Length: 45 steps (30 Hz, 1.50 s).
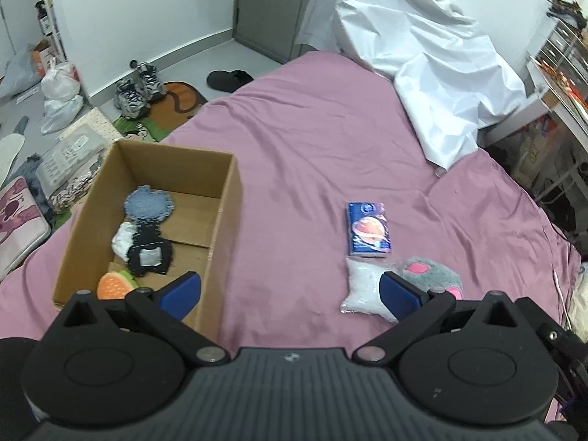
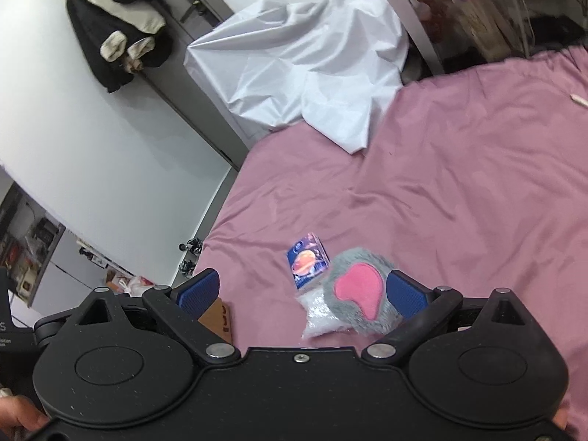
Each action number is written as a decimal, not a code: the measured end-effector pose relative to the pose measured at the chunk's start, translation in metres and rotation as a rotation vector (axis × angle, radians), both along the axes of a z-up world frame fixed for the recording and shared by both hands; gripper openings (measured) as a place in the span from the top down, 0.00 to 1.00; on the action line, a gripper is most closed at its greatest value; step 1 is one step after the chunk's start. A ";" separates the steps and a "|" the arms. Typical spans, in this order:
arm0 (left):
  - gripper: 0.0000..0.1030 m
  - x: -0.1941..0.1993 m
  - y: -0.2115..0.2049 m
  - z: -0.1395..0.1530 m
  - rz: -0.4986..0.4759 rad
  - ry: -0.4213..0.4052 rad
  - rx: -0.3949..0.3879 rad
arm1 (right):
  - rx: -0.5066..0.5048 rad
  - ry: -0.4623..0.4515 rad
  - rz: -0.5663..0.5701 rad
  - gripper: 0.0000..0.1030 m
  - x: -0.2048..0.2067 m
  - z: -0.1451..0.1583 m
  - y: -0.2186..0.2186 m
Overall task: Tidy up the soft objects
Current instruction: 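Lower both grippers onto the grey heart plush and close on it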
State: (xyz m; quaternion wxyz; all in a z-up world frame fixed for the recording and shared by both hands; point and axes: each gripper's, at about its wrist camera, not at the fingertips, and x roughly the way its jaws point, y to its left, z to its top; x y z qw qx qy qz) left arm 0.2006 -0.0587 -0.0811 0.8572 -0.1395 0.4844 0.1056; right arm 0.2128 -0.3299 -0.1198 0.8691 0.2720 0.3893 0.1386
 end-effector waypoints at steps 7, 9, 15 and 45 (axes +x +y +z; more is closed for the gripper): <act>0.02 0.006 -0.018 -0.005 -0.030 -0.003 -0.002 | 0.040 0.028 -0.043 0.09 0.002 -0.011 -0.013; 0.02 0.009 -0.022 -0.005 -0.037 -0.011 -0.002 | 0.045 0.039 -0.065 0.11 0.001 -0.014 -0.017; 0.03 0.019 -0.043 -0.007 -0.078 -0.030 -0.007 | 0.105 0.108 -0.117 0.22 0.006 -0.029 -0.032; 0.25 0.085 -0.128 -0.080 -0.193 0.099 -0.037 | 0.238 0.415 -0.285 0.56 0.047 -0.113 -0.062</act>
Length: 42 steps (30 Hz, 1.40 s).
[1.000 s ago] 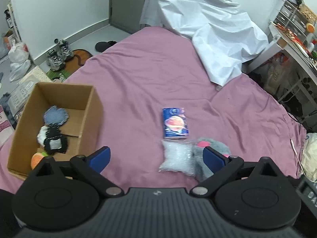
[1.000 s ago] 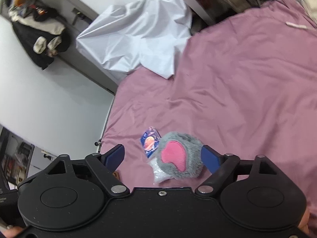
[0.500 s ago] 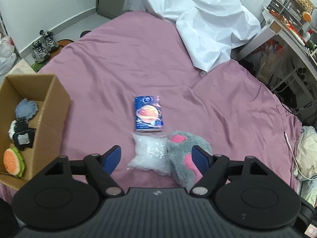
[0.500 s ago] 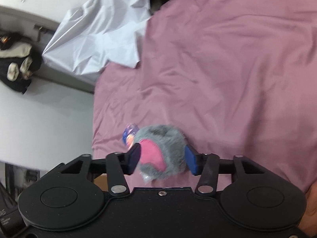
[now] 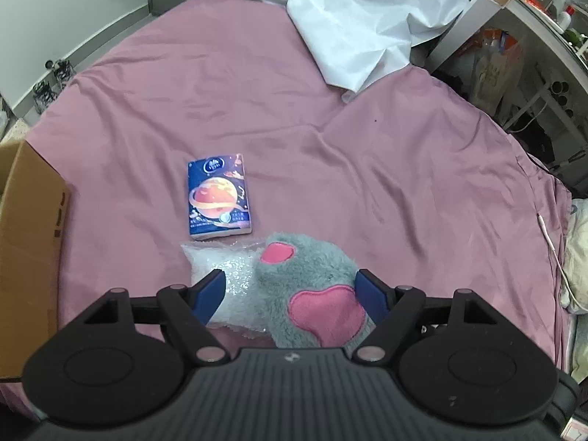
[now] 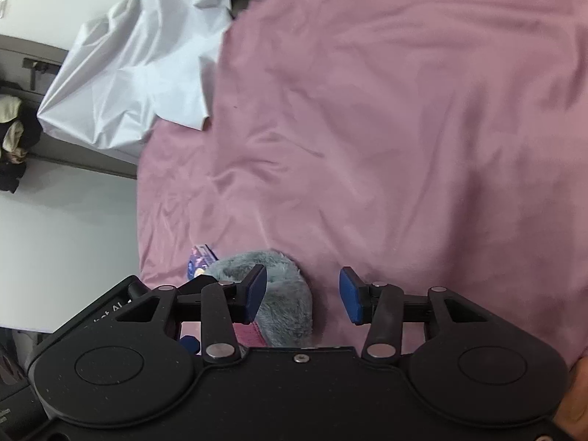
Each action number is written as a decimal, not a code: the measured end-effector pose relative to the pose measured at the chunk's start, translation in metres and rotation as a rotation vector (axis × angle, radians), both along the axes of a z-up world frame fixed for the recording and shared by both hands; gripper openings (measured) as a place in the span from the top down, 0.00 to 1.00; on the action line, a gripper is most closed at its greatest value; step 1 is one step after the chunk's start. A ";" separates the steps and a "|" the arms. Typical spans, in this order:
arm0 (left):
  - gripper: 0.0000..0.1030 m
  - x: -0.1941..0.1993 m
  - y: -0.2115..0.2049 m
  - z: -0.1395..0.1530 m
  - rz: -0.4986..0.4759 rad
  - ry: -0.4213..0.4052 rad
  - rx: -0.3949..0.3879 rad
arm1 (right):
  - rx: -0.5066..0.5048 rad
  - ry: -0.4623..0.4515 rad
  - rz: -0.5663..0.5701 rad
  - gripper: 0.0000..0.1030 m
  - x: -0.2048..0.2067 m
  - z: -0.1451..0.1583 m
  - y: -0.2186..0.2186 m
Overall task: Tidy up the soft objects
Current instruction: 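Lower both grippers onto the grey heart plush and close on it, then lift the grey heart plush with both grippers and carry it over the box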
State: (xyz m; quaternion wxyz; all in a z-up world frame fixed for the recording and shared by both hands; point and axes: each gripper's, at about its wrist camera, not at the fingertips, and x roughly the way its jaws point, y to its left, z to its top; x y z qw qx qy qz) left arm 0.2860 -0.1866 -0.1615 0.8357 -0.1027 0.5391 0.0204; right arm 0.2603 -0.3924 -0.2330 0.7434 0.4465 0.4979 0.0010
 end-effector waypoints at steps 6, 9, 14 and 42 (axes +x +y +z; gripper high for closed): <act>0.29 0.002 0.006 -0.001 0.024 0.002 -0.008 | 0.033 0.014 0.026 0.56 0.002 -0.004 0.004; 0.33 0.000 0.009 0.002 0.022 -0.001 0.011 | 0.035 0.024 0.015 0.56 0.000 -0.004 0.002; 0.36 -0.004 0.016 0.006 0.036 0.005 0.037 | 0.047 0.009 0.029 0.56 0.000 -0.003 0.006; 0.83 -0.001 0.054 -0.004 0.212 0.055 -0.152 | 0.203 0.029 0.078 0.57 0.008 -0.016 0.029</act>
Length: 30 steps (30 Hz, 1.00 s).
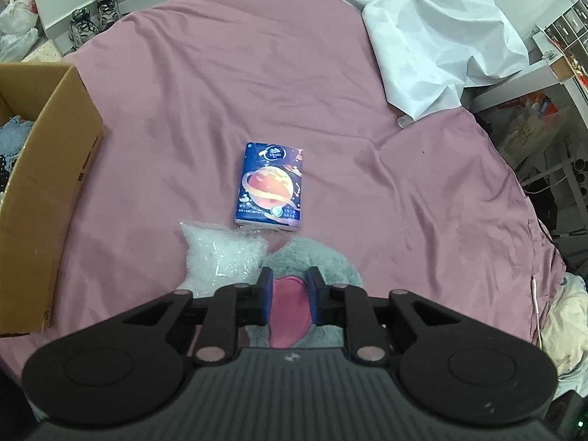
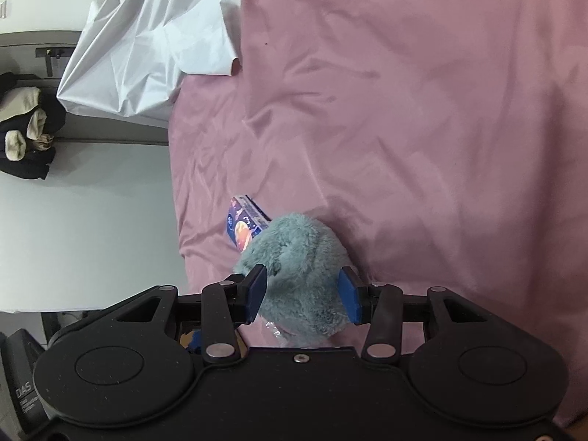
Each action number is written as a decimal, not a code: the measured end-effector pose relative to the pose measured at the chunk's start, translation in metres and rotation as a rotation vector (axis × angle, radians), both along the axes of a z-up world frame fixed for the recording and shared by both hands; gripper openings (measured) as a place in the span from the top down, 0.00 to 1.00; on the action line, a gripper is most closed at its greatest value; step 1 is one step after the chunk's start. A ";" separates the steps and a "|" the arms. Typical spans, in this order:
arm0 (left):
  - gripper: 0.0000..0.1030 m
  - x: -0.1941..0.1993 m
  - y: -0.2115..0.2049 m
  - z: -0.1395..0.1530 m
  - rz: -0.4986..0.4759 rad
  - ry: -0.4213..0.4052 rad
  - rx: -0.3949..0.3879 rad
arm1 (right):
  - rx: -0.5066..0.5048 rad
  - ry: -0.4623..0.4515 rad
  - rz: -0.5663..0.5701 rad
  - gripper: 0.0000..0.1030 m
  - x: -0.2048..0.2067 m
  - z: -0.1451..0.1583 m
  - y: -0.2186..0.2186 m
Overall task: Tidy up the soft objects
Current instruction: 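Lift the grey heart plush with both grippers and carry it over the box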
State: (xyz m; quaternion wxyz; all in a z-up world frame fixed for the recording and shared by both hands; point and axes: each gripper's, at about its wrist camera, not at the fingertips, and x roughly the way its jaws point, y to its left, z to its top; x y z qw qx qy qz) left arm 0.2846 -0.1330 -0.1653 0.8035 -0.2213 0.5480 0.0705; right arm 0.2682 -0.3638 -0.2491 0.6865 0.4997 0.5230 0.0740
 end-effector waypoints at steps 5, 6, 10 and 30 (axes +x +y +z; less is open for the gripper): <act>0.83 -0.002 0.000 0.004 -0.014 0.012 0.004 | -0.007 0.016 0.002 0.63 0.002 -0.004 0.004; 0.83 -0.002 -0.001 0.005 -0.018 0.014 0.008 | -0.013 0.024 0.007 0.66 0.002 -0.006 0.006; 0.79 -0.002 -0.006 0.010 -0.051 0.000 0.016 | -0.016 0.023 0.026 0.72 0.000 -0.005 0.012; 0.79 -0.010 -0.003 -0.013 -0.006 0.030 0.043 | -0.040 0.012 0.061 0.68 0.003 -0.003 0.016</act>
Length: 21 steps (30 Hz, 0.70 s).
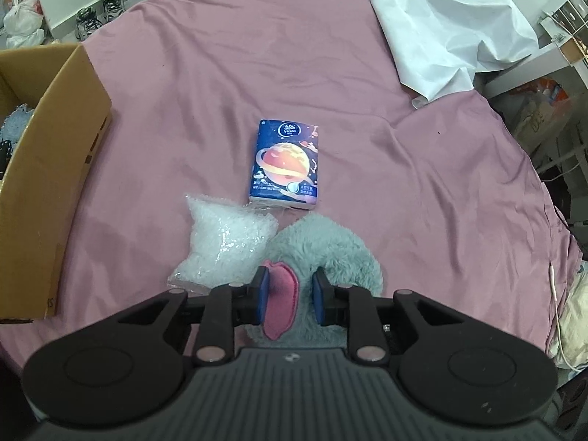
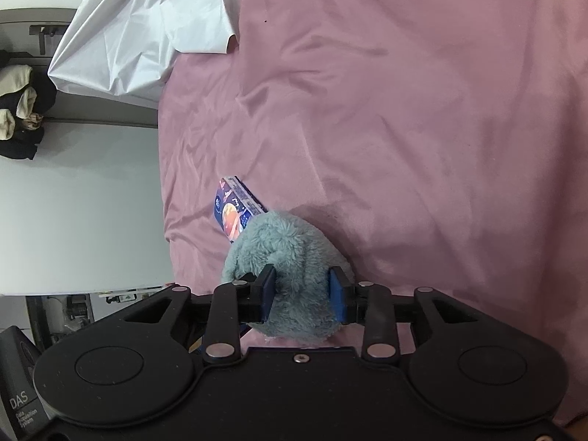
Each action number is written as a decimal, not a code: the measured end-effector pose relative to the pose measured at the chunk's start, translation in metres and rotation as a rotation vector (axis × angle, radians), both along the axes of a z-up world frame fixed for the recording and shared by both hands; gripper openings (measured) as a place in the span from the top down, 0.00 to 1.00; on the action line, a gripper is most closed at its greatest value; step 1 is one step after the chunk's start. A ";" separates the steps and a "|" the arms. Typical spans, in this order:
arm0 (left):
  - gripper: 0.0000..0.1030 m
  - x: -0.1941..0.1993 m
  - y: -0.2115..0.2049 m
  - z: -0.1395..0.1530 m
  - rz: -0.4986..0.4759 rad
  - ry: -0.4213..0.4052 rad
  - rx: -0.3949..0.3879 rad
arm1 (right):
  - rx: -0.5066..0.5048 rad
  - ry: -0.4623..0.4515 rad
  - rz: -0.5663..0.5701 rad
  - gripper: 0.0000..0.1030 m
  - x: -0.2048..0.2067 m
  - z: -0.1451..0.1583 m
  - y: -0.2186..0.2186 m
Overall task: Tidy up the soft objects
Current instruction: 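Lift the grey heart plush with both grippers and carry it over the box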
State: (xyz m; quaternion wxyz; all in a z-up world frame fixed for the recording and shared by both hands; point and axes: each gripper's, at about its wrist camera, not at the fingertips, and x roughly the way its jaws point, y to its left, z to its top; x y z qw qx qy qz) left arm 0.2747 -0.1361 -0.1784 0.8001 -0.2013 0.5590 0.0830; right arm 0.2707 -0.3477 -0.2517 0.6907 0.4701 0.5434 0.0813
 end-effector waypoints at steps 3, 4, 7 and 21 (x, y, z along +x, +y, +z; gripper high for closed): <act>0.81 -0.002 0.000 0.003 0.001 0.000 0.004 | 0.007 -0.002 -0.002 0.74 -0.001 0.000 -0.002; 0.81 -0.003 0.001 0.004 0.003 -0.001 0.001 | 0.007 -0.008 -0.002 0.76 -0.001 0.001 -0.002; 0.81 -0.007 0.000 0.010 -0.012 -0.016 0.021 | -0.005 -0.042 0.017 0.78 -0.001 0.007 0.001; 0.82 -0.030 0.016 0.056 -0.028 -0.127 0.010 | 0.004 -0.219 0.087 0.80 -0.013 0.047 0.007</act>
